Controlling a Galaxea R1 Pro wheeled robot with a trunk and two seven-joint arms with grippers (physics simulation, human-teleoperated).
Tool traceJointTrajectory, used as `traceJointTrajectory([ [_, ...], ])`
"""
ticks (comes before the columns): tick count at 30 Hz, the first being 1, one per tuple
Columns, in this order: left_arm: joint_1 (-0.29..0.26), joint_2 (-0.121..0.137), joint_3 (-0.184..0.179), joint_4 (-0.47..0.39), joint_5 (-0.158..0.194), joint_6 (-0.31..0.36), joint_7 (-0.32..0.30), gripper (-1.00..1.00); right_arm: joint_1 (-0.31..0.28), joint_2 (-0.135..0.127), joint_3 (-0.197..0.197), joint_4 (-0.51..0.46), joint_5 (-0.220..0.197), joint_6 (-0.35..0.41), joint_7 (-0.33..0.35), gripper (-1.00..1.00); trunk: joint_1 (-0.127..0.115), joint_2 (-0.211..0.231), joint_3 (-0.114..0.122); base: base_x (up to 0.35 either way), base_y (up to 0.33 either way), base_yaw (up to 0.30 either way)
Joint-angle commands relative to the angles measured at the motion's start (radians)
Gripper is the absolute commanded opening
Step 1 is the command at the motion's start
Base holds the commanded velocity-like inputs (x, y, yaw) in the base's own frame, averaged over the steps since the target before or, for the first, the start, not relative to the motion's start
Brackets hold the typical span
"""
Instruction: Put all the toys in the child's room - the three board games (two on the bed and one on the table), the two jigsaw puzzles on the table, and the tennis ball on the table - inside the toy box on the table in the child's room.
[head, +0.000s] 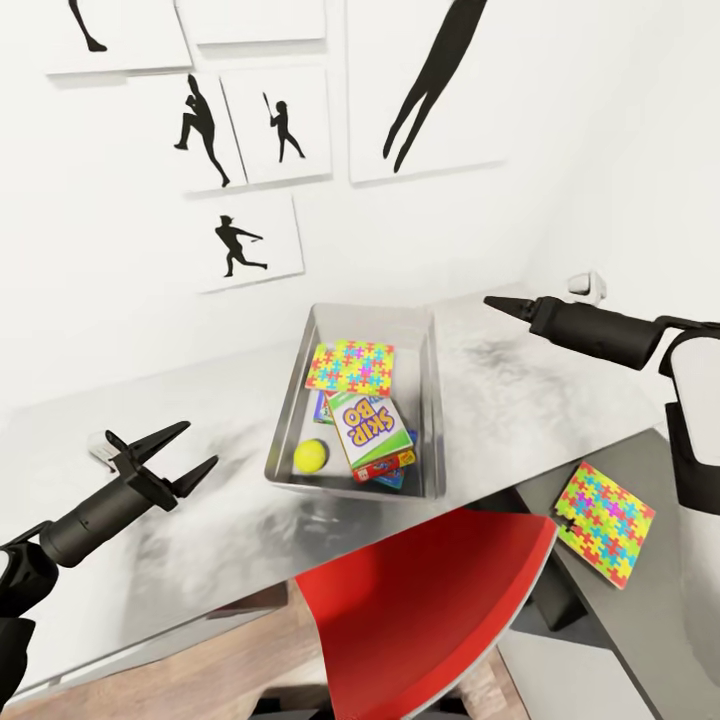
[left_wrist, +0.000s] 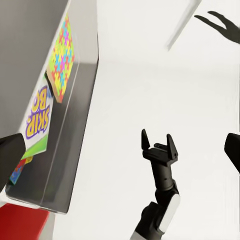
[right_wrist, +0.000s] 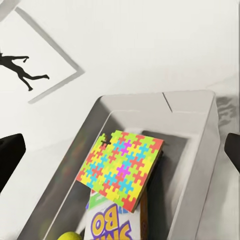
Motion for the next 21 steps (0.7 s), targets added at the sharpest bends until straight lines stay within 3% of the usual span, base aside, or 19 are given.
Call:
traceJointTrajectory([
  [1, 0.000, 0.000, 0.001, 0.000, -0.009, 0.003, -0.011, 1.00, 0.000, 0.000, -0.003, -0.001, 0.011, 0.004, 0.010, 1.00, 0.000, -0.002, 0.000, -0.048, 0.000, 0.000],
  [17, -0.022, 0.001, -0.003, 0.000, -0.009, 0.003, -0.012, 1.00, 0.002, -0.001, -0.015, -0.004, 0.016, 0.004, 0.007, 1.00, 0.000, -0.002, 0.026, -0.014, 0.000, 0.001],
  [19, -0.060, 0.013, -0.001, 0.000, -0.009, 0.003, -0.002, 1.00, 0.002, -0.001, -0.016, -0.004, 0.016, 0.004, 0.007, 1.00, 0.000, -0.002, 0.028, -0.002, 0.000, 0.011],
  [21, -0.106, 0.040, -0.001, 0.000, -0.009, 0.003, 0.017, 1.00, 0.002, -0.001, -0.017, -0.004, 0.016, 0.004, 0.007, 1.00, 0.000, -0.002, 0.030, -0.002, 0.000, 0.010],
])
